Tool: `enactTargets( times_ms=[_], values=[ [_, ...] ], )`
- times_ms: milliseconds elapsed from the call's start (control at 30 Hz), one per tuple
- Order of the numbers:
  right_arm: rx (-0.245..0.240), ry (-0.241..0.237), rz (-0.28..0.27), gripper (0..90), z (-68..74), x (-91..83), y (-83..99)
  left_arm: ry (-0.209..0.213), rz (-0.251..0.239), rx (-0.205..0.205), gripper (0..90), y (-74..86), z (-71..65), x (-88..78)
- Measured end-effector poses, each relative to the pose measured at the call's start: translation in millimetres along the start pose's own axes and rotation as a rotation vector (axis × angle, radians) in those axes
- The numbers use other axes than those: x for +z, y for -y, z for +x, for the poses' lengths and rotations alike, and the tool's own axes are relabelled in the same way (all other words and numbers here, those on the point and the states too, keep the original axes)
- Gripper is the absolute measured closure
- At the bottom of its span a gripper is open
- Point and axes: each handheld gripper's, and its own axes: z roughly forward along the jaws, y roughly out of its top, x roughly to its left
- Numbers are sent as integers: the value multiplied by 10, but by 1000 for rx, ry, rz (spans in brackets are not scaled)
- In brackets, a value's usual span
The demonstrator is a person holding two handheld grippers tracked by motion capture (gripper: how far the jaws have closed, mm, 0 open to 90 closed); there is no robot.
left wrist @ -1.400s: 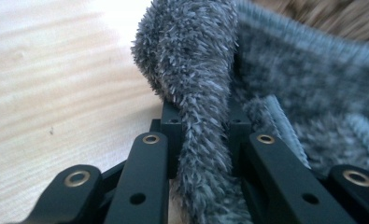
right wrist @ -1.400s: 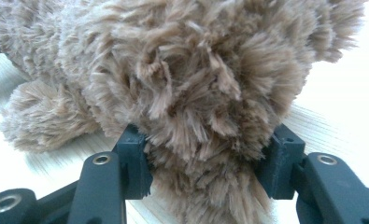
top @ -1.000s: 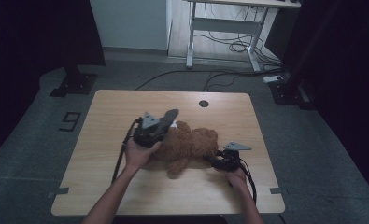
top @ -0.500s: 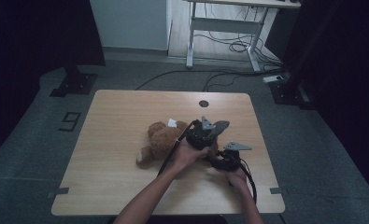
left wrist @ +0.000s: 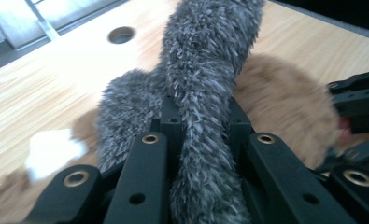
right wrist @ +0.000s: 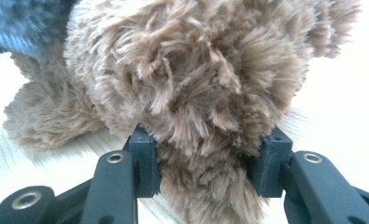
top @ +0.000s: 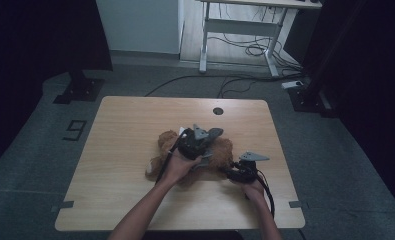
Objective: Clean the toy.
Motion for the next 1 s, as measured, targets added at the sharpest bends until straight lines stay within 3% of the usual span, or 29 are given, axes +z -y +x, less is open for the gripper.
enactTargets(
  times_ms=[67,167,267,500,733,800,833,900,1000],
  values=[
    [-7,-2,-2,528,3,2,-1,-18,-19,-23,758,96,123,-112],
    [-7,-3,3,529,-1,-1,0,-84,-24,-39,758,221,307,-274],
    [-6,-5,3,529,1,0,2,-64,-17,-101,756,384,502,-377],
    [-6,-5,7,531,8,4,6,-108,-25,-146,756,648,716,-553],
    [-1,-6,6,531,-2,8,9,-146,51,-202,757,992,915,-523],
    [3,-2,5,531,-2,14,8,-112,65,-246,757,1131,970,-457],
    [5,0,4,530,-2,19,6,-83,49,-282,757,1202,1000,-426],
    [7,8,3,531,-1,37,-4,-67,32,-315,757,1231,1034,-419],
    [2,14,-2,533,-26,76,-31,-90,43,-301,757,1173,1055,-398]
  ],
)
